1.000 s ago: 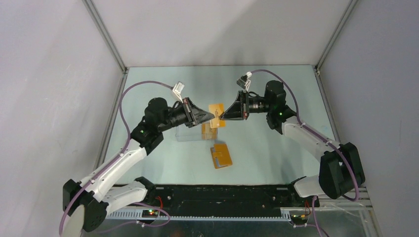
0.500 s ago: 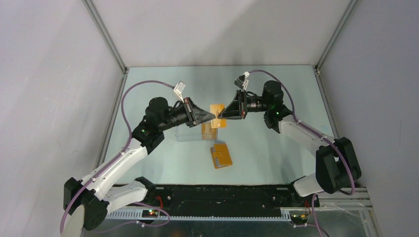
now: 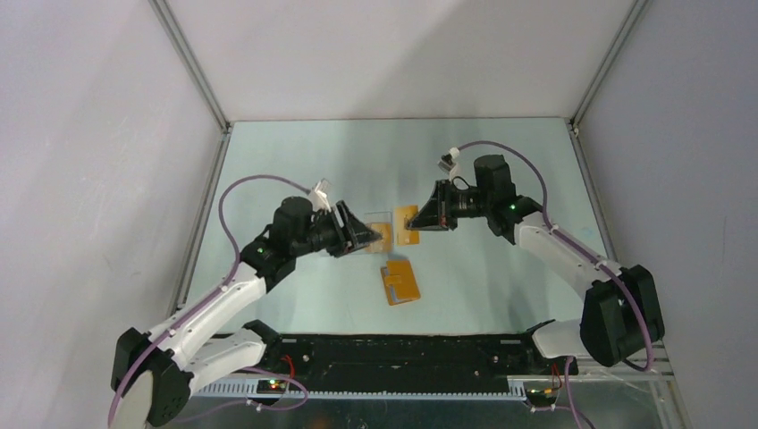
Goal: Put the credit cards into the card holder
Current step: Insert the credit card into the card holder.
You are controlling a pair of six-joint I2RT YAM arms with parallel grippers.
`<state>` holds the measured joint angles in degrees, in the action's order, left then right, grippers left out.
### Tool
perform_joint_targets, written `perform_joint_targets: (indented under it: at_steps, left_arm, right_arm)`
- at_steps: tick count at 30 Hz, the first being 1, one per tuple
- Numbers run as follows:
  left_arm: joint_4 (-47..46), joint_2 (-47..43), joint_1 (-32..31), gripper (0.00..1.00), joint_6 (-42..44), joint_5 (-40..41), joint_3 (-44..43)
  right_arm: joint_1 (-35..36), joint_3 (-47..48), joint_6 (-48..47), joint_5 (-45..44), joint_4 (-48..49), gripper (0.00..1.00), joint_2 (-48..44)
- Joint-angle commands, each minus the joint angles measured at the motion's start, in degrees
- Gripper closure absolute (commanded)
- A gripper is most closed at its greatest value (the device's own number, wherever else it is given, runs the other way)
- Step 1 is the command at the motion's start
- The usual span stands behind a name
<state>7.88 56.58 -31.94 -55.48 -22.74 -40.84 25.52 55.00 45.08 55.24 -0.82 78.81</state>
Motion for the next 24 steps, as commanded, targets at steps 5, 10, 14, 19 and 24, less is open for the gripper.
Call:
perform_joint_targets:
  at_steps: [5,10,14,19,24]
  left_arm:
    - [5.72,1.10,-5.04,0.56,-5.16,6.50,8.95]
    - [5.72,10.67,-9.14,0.86,-4.92,9.00,7.14]
    - [5.71,18.75,-12.89,0.96,-3.59,9.85,2.72]
    - [5.74,24.64,-15.46,0.99,-3.07,10.97,-2.24]
    - [5.66,28.24,-16.38,0.99,-2.34,11.05,-4.64]
  right_arm:
    - [-2.73,-1.55,-14.51,-15.26,-24.03,1.00,-4.57]
    - [-4.56,-2.09,-15.21,-15.75,-25.33,1.00,-4.60]
    - [-5.33,-2.09,-15.42,-15.52,-25.89,1.00,-4.63]
    - [-6.05,-2.09,-15.99,-15.69,-27.12,1.00,-4.99]
    - [-6.77,-2.11,-16.48,-15.57,-27.81,1.00,-5.23]
